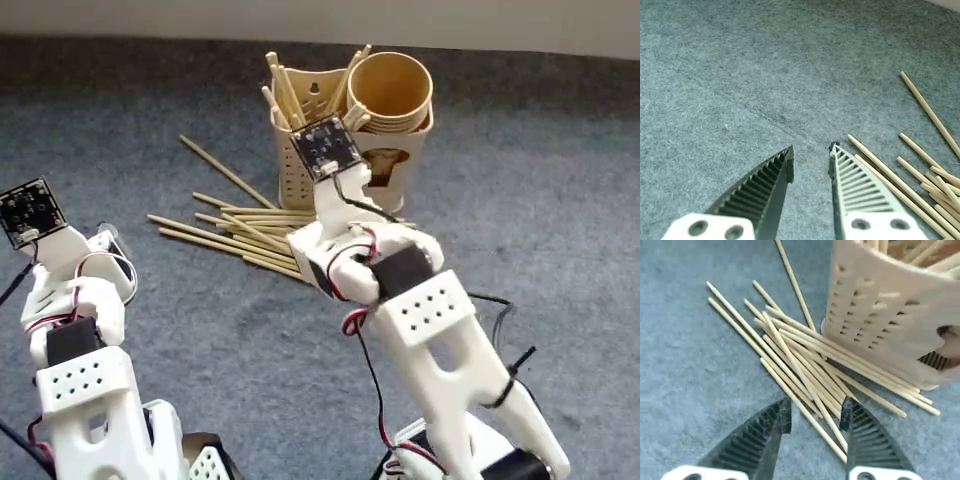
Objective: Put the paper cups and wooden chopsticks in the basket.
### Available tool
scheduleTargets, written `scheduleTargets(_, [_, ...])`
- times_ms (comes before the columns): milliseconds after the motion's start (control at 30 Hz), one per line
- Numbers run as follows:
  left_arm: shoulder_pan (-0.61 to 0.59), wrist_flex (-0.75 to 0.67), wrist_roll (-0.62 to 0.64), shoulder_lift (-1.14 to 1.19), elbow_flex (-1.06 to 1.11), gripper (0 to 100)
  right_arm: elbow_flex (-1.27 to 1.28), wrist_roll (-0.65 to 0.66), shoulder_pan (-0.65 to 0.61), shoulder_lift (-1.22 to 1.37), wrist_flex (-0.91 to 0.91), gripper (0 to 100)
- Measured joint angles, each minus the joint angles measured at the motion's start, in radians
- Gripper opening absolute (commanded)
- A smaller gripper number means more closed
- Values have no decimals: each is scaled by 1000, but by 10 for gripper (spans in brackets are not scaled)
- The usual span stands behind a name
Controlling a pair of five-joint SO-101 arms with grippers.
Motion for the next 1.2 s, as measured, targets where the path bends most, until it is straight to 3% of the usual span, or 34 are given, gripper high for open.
scheduleTargets(500, [0, 0, 0, 0, 0, 130, 0, 160, -3, 477, -20, 169])
scheduleTargets(867, [0, 0, 0, 0, 0, 130, 0, 172, -6, 554, -120, 168])
scheduleTargets(1200, [0, 0, 0, 0, 0, 130, -6, 173, -6, 638, -164, 84])
